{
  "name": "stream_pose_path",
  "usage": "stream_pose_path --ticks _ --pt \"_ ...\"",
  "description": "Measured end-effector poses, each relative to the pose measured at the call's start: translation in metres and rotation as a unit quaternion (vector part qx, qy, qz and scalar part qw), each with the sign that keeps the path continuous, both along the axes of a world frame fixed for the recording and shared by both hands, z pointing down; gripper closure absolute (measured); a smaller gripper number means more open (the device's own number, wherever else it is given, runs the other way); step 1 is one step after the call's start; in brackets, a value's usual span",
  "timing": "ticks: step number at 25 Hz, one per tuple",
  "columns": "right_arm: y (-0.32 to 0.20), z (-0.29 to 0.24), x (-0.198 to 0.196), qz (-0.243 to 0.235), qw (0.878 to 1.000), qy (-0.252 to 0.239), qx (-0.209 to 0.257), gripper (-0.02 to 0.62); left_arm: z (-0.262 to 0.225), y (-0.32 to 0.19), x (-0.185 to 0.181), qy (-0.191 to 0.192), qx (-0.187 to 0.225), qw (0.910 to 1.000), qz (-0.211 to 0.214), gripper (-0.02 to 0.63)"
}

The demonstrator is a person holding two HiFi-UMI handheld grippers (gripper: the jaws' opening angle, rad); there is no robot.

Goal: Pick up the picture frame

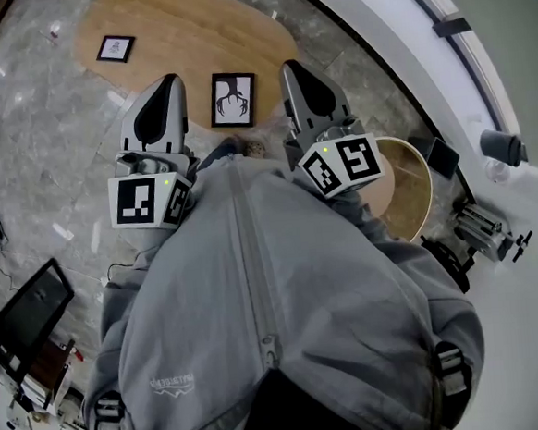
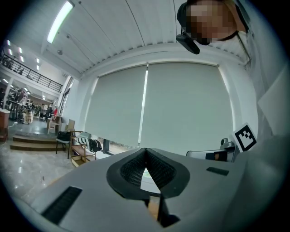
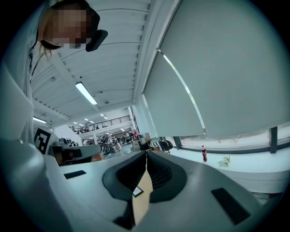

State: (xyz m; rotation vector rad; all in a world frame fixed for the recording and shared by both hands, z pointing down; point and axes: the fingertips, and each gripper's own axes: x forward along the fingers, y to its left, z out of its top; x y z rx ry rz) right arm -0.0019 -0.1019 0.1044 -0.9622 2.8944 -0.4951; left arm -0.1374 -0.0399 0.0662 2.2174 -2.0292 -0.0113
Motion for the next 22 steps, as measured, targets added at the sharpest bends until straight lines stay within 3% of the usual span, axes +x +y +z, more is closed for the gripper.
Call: stream_pose_path --ticks 9,17,22 --pt "-0.015 -0.006 0.004 0.044 0.999 0.009 -0.005 0.563 -0.010 -0.028 0.001 0.007 0.015 0.9971 0.074 0.588" --pt "-0.024 0.023 -0.014 0.045 0.998 0.031 -0.019 0.563 0.014 -0.051 -0.005 0.030 0.016 0.9925 0.118 0.588" --pt "-0.031 0.046 -0.027 0.034 0.999 0.036 -0.022 0.563 0.043 -0.066 -0.010 0.004 0.002 0.9908 0.135 0.588"
